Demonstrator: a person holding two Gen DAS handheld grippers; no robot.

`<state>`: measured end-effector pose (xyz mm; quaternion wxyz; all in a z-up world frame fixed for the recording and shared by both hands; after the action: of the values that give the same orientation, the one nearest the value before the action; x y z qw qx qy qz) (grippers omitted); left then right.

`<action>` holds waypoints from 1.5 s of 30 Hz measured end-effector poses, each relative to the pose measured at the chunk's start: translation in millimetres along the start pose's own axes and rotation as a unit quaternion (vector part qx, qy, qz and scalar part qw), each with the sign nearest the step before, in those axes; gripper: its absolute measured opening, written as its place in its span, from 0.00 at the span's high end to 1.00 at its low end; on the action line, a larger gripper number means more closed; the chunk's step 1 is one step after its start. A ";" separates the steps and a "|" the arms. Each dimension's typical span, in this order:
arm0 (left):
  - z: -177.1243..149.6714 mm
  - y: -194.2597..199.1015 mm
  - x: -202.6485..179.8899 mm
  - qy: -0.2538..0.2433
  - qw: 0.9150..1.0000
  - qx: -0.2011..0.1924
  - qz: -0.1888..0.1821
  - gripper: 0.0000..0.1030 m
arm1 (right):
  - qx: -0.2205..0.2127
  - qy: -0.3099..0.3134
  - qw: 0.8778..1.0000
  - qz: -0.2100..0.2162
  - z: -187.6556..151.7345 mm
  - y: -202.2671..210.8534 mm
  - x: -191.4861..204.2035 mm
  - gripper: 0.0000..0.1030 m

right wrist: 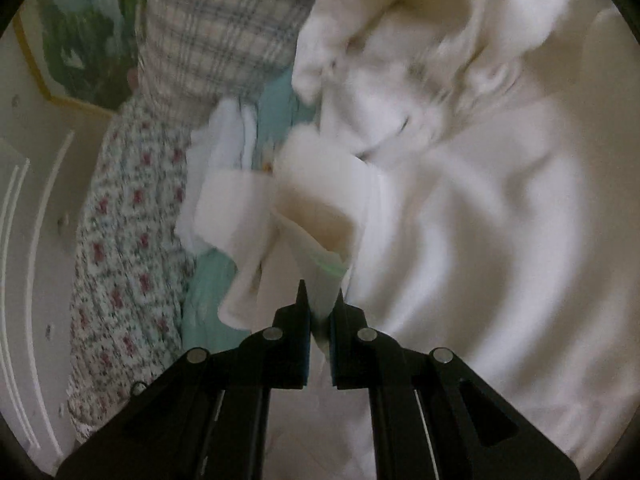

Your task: Fold large clothes

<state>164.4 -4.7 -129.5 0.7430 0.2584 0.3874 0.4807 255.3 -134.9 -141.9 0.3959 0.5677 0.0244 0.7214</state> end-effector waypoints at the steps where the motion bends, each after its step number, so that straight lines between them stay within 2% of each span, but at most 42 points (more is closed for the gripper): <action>1: 3.7 -2.9 0.7 0.000 1.000 0.000 -0.004 0.04 | 0.010 0.000 1.000 0.002 -1.6 -3.4 0.7 0.90; 2: 9.3 -8.4 -0.9 -0.001 1.000 0.000 -0.007 0.04 | 0.021 0.002 1.000 -0.004 -3.9 -7.6 1.3 0.87; 4: 21.6 -22.6 -4.4 -0.005 1.000 0.000 -0.014 0.04 | 0.033 -0.004 0.999 -0.004 -4.9 -7.4 0.1 0.75; 6: 36.1 -41.2 -6.0 -0.005 1.000 0.002 -0.017 0.04 | 0.027 -0.015 0.999 0.011 -3.9 4.9 0.7 0.59; 8: 50.5 -59.9 -8.7 -0.003 1.000 0.004 -0.023 0.04 | 0.005 -0.009 1.000 0.008 -0.9 22.9 3.1 0.54; 12: 82.3 -95.0 -0.5 0.023 0.999 0.009 -0.029 0.06 | -0.060 -0.007 0.998 -0.009 5.2 87.5 0.1 0.54; 13: 86.1 -99.4 1.6 0.029 0.999 0.007 -0.033 0.12 | -0.076 -0.010 0.997 -0.014 4.8 103.6 -2.0 0.54; 15: 95.8 -104.3 2.5 0.037 0.998 -0.004 -0.042 0.39 | -0.115 -0.018 0.993 -0.027 2.3 141.3 -8.4 0.53; 16: 101.4 -109.1 2.1 0.032 0.999 -0.005 -0.038 0.72 | -0.131 -0.022 0.990 -0.035 0.9 156.9 -12.7 0.53; 17: 103.2 -109.4 1.5 0.028 0.999 -0.006 -0.034 0.95 | -0.153 -0.030 0.987 -0.049 -0.6 177.8 -20.5 0.53; 18: 105.2 -108.9 1.8 0.025 0.999 -0.010 -0.029 0.97 | -0.168 -0.035 0.983 -0.059 -1.2 191.0 -25.3 0.53; 21: 115.3 -81.5 13.9 0.014 0.998 -0.066 0.021 0.98 | -0.206 -0.041 0.973 -0.101 0.7 227.1 -41.7 0.52; 23: 120.4 -66.3 33.9 0.019 0.995 -0.088 0.050 0.98 | -0.223 -0.042 0.965 -0.135 5.9 249.3 -56.2 0.52; 26: 116.4 -62.8 57.5 0.031 0.996 -0.074 0.048 0.97 | -0.233 -0.048 0.956 -0.173 18.6 265.1 -77.2 0.52; 31: 112.2 -65.9 54.1 0.016 0.996 -0.064 0.054 0.97 | -0.205 -0.066 0.953 -0.213 47.6 247.0 -115.4 0.48; 33: 108.9 -67.2 54.5 0.020 0.996 -0.060 0.055 0.97 | -0.186 -0.063 0.955 -0.221 63.1 229.2 -126.0 0.42; 37: 102.0 -65.6 60.2 0.020 0.997 -0.053 0.056 0.97 | -0.151 -0.058 0.958 -0.237 91.0 197.6 -149.8 0.42; 38: 102.0 -64.9 58.8 0.019 0.997 -0.052 0.054 0.97 | -0.136 -0.058 0.959 -0.242 95.5 190.5 -157.1 0.46; 39: 102.7 -64.0 56.1 0.018 0.997 -0.052 0.049 0.97 | -0.127 -0.054 0.960 -0.242 98.3 186.7 -158.1 0.90; 40: 103.7 -62.1 50.2 0.015 0.998 -0.054 0.038 0.97 | -0.119 -0.051 0.963 -0.238 102.1 186.7 -159.4 0.94; 42: 106.9 -61.8 35.8 0.003 0.998 -0.059 0.018 0.97 | -0.139 -0.032 0.960 -0.240 113.9 203.9 -154.7 0.96; 45: 107.1 -73.0 23.7 -0.012 0.998 -0.055 0.018 0.97 | -0.144 -0.016 0.957 -0.250 126.0 216.3 -153.2 0.96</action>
<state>295.8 -13.7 -131.8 0.7517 0.2302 0.3466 0.5117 249.9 -427.1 -115.0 0.6416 0.4918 0.0549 0.5861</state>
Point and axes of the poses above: each gripper's, at about its wrist camera, not at the fingertips, and y roughly against the way its jaws point, x to its left, z to its top, the point moved 6 cm from there along -y, roughly the way its jaws point, and after that the axes turned 7 degrees about -x, right-handed, at the moved point
